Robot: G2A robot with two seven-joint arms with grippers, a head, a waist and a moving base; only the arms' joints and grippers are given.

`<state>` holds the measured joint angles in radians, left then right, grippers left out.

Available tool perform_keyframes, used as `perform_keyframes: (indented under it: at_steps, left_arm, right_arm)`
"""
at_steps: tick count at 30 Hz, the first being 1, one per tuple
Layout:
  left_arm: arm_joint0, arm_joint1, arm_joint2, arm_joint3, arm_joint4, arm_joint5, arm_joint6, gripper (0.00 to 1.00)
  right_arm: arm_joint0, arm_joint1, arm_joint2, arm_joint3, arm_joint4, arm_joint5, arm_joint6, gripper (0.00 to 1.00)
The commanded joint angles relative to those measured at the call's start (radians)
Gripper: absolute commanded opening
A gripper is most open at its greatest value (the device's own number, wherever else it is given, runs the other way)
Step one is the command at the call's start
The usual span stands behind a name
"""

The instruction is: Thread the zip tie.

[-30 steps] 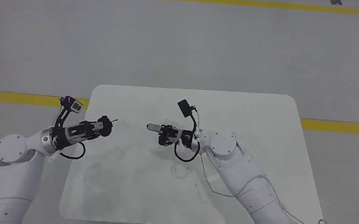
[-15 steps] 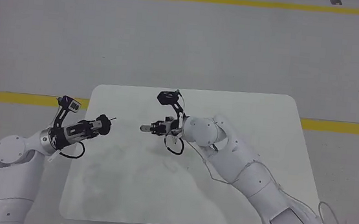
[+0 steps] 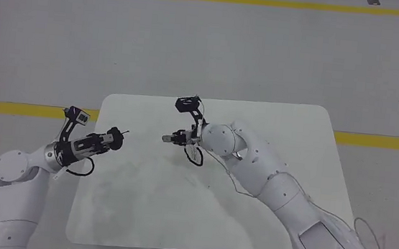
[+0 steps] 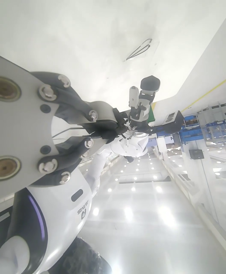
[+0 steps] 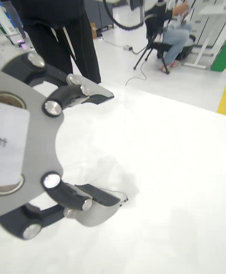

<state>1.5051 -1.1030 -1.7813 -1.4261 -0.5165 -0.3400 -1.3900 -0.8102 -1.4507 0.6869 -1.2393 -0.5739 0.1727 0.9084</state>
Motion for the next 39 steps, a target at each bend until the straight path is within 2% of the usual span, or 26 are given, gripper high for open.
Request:
perform_keyframes:
  at_steps: [1, 7, 10, 34, 39]
  left_arm:
    - [0.0, 0.0, 0.0, 0.0, 0.0, 0.0, 0.0, 0.0]
    - [0.0, 0.0, 0.0, 0.0, 0.0, 0.0, 0.0, 0.0]
    - [0.0, 0.0, 0.0, 0.0, 0.0, 0.0, 0.0, 0.0]
    - [0.0, 0.0, 0.0, 0.0, 0.0, 0.0, 0.0, 0.0]
    - [0.0, 0.0, 0.0, 0.0, 0.0, 0.0, 0.0, 0.0]
  right_arm:
    - [0.051, -0.017, -0.03, 0.049, -0.003, 0.015, 0.046, 1.0]
    - [0.172, -0.087, -0.127, 0.228, 0.03, 0.046, 0.159, 1.0]
    - [0.199, -0.112, -0.163, 0.276, 0.035, 0.024, 0.186, 1.0]
    - [0.175, -0.121, -0.185, 0.264, -0.001, 0.026, 0.184, 1.0]
    - [0.189, -0.133, -0.21, 0.268, -0.077, 0.091, 0.197, 1.0]
